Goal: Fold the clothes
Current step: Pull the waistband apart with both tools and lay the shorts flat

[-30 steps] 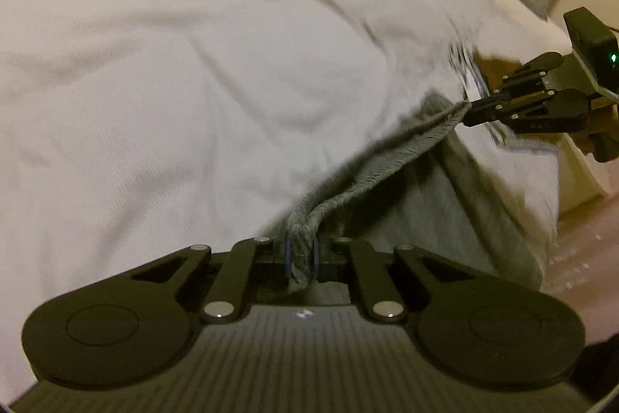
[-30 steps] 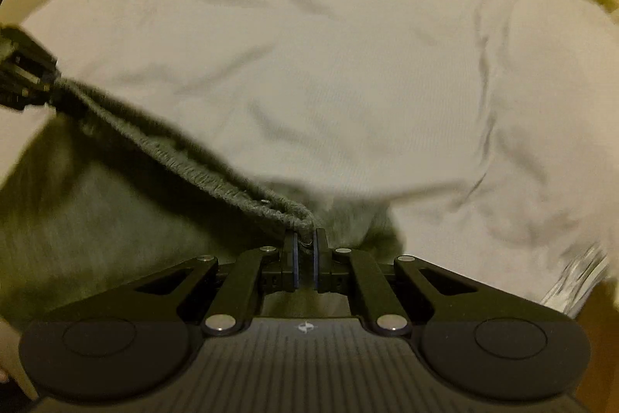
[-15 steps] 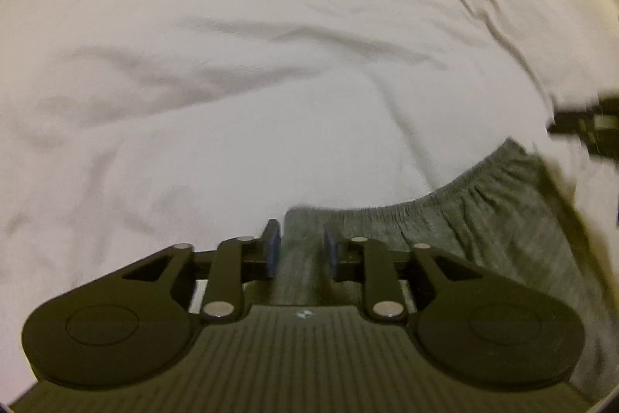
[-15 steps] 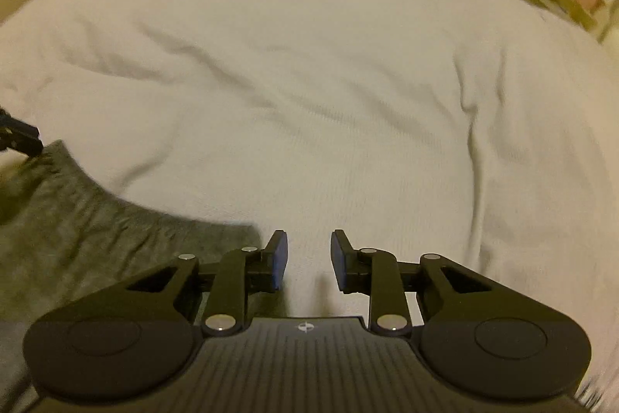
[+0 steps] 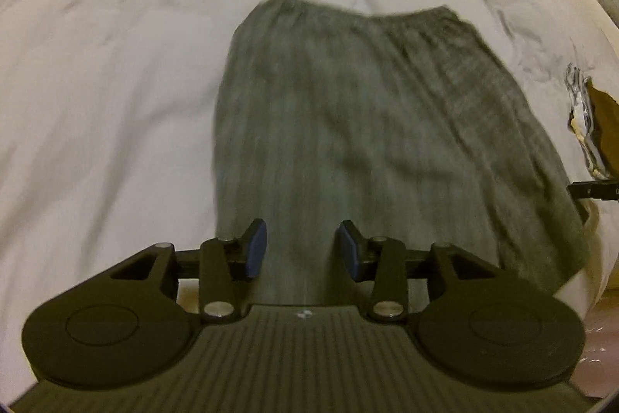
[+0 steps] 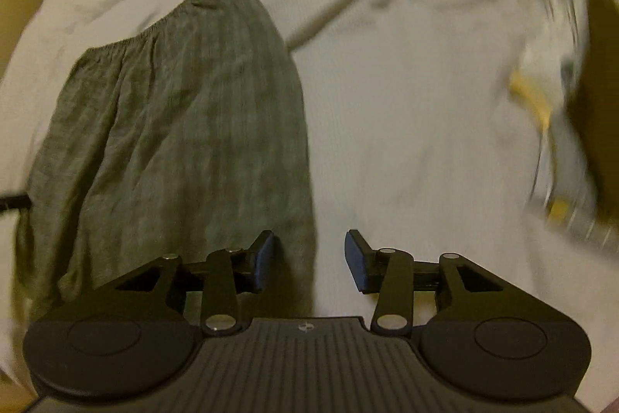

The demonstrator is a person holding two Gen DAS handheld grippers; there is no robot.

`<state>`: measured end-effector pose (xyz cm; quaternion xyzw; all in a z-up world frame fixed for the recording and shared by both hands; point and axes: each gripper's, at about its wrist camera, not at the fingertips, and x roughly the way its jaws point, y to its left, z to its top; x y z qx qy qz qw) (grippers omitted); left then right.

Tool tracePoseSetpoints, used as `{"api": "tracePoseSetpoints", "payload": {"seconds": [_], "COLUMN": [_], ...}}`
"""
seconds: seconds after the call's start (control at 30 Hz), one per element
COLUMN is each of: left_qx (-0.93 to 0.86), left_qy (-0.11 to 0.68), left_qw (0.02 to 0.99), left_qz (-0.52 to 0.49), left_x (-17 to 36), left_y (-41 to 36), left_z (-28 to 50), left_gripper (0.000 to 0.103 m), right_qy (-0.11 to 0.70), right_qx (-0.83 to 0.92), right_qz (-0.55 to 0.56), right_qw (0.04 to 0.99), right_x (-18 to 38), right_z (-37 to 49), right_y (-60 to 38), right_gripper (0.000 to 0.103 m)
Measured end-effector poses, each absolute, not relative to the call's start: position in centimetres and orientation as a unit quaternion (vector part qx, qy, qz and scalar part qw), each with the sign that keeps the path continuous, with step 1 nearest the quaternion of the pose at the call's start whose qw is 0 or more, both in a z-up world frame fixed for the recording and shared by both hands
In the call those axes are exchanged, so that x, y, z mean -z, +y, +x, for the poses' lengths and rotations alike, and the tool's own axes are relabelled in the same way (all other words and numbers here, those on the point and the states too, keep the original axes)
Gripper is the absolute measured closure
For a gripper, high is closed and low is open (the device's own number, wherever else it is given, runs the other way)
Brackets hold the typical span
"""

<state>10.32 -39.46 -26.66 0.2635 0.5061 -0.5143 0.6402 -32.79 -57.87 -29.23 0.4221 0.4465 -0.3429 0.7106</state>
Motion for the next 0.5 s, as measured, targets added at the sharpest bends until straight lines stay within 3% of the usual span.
{"api": "tracePoseSetpoints", "payload": {"seconds": [0.03,0.07,0.1,0.4,0.5], "left_qx": [0.509,0.504,0.503,0.494,0.489], "left_qy": [0.509,0.512,0.513,0.500,0.511], "left_qw": [0.642,0.642,0.642,0.657,0.652], "left_qz": [0.266,0.267,0.267,0.272,0.272], "left_x": [26.8,26.8,26.8,25.7,26.0], "left_y": [-38.7,-38.1,-37.7,-35.4,-34.6], "left_z": [10.5,10.6,10.7,12.2,12.6], "left_gripper": [0.065,0.065,0.065,0.061,0.056], "right_qy": [0.440,0.435,0.431,0.502,0.498], "right_qx": [0.343,0.345,0.347,0.450,0.482], "right_qz": [0.437,0.449,0.459,0.269,0.253], "right_qw": [0.706,0.700,0.695,0.688,0.675], "right_x": [29.6,29.6,29.4,25.2,24.4], "right_z": [-33.0,-33.4,-33.8,-35.6,-35.1], "right_y": [-57.9,-58.1,-58.3,-61.5,-61.4], "right_gripper": [0.087,0.101,0.103,0.103,0.088]}}
